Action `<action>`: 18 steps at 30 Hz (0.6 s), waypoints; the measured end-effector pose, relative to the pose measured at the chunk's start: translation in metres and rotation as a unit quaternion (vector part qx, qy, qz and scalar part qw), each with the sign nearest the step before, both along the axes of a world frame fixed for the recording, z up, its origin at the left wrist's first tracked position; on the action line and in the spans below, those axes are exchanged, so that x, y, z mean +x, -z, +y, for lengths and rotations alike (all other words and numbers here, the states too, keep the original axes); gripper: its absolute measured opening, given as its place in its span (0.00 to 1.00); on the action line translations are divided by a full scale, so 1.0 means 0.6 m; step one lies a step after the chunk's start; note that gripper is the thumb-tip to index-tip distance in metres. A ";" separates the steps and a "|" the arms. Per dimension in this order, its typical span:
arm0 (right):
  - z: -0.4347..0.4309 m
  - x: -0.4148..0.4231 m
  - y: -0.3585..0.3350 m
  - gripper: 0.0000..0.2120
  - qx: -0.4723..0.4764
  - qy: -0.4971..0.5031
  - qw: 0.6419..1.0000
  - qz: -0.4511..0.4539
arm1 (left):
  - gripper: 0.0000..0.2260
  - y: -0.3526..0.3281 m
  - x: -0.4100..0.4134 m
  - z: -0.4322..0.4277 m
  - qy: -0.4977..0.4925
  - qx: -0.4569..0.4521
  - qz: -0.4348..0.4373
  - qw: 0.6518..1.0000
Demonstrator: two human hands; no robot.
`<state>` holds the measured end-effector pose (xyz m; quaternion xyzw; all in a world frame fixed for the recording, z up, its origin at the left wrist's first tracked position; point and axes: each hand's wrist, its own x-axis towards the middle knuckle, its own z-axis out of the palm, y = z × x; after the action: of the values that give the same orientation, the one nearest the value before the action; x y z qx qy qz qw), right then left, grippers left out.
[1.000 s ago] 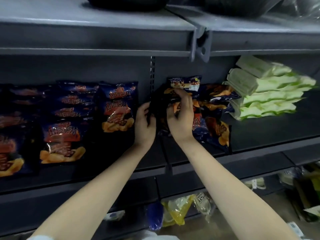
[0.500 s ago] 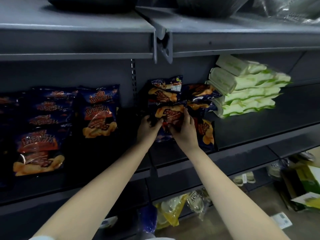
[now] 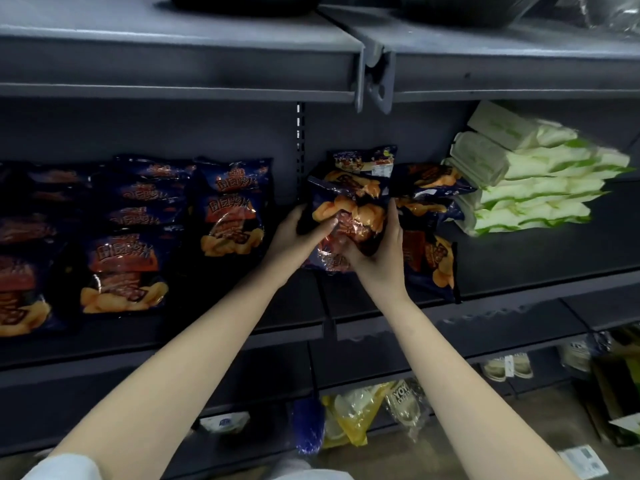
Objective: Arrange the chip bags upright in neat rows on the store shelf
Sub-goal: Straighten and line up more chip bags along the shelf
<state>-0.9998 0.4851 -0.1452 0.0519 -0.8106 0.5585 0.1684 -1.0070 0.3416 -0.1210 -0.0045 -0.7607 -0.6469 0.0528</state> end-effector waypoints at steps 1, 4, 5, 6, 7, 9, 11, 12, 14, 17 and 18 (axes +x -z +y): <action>-0.007 0.002 -0.002 0.44 -0.008 -0.019 1.000 -0.001 | 0.15 -0.003 0.002 -0.017 -0.004 -0.024 0.005 1.000; -0.031 0.006 -0.005 0.38 -0.020 -0.066 0.998 -0.010 | 0.20 -0.016 0.016 -0.077 -0.003 -0.073 -0.008 0.997; -0.045 0.007 -0.006 0.36 -0.022 -0.074 0.997 -0.007 | 0.22 -0.021 0.024 -0.102 -0.011 -0.098 -0.021 0.995; -0.055 0.006 -0.007 0.34 -0.023 -0.073 0.997 0.003 | 0.23 -0.020 0.028 -0.123 -0.008 -0.128 -0.033 0.991; -0.064 0.005 -0.009 0.32 -0.020 -0.066 0.997 0.018 | 0.25 -0.024 0.034 -0.139 0.003 -0.152 -0.044 0.987; -0.086 0.001 -0.015 0.29 -0.004 -0.070 0.997 0.035 | 0.24 -0.028 0.050 -0.165 0.041 -0.194 -0.054 0.979; -0.108 -0.001 -0.025 0.25 0.033 -0.107 0.993 0.022 | 0.24 -0.029 0.066 -0.182 0.077 -0.250 -0.050 0.964; -0.119 0.000 -0.030 0.23 0.046 -0.143 0.989 0.007 | 0.25 -0.028 0.072 -0.189 0.084 -0.278 -0.043 0.956; -0.141 0.004 -0.041 0.18 0.060 -0.242 0.967 -0.051 | 0.27 -0.030 0.087 -0.202 0.080 -0.310 -0.031 0.947; -0.173 0.010 -0.039 0.13 0.105 -0.347 0.925 -0.116 | 0.23 -0.031 0.102 -0.223 0.076 -0.308 -0.009 0.948; -0.182 0.011 -0.033 0.12 0.110 -0.352 0.922 -0.115 | 0.21 -0.032 0.108 -0.229 0.076 -0.309 -0.009 0.948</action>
<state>-0.9930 0.3758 -0.1254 0.2878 -0.8101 0.4912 -0.1405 -0.9424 0.2040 -0.1020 -0.0720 -0.9213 -0.3819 -0.0074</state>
